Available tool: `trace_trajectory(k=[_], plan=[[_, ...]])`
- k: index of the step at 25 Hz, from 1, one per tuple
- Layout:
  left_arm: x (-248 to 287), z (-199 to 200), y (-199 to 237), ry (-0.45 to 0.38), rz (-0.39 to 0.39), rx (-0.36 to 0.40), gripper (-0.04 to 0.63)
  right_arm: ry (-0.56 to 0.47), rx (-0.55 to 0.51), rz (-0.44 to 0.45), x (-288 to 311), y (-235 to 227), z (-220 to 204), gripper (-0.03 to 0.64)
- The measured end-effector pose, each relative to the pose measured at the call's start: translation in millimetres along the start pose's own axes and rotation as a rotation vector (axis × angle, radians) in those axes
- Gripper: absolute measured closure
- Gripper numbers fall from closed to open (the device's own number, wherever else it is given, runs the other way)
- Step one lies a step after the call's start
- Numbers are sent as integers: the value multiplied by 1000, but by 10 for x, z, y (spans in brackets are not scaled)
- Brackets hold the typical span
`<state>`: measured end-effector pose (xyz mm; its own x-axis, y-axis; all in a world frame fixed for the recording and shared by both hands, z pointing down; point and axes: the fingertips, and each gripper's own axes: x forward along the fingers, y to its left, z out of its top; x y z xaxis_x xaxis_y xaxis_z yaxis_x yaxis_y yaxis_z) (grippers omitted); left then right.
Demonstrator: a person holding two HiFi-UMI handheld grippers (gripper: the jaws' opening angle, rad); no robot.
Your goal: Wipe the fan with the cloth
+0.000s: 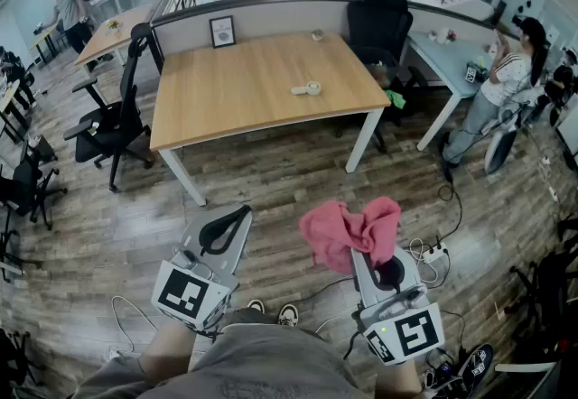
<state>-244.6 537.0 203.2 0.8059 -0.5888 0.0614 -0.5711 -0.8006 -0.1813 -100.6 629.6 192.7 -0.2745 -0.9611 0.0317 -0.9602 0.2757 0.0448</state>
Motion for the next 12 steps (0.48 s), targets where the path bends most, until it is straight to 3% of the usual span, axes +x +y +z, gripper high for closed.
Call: trace_trajectory(k=[12], plan=[[117, 22, -122, -6, -8, -8, 594, -22, 22, -20, -44, -254, -33, 560]])
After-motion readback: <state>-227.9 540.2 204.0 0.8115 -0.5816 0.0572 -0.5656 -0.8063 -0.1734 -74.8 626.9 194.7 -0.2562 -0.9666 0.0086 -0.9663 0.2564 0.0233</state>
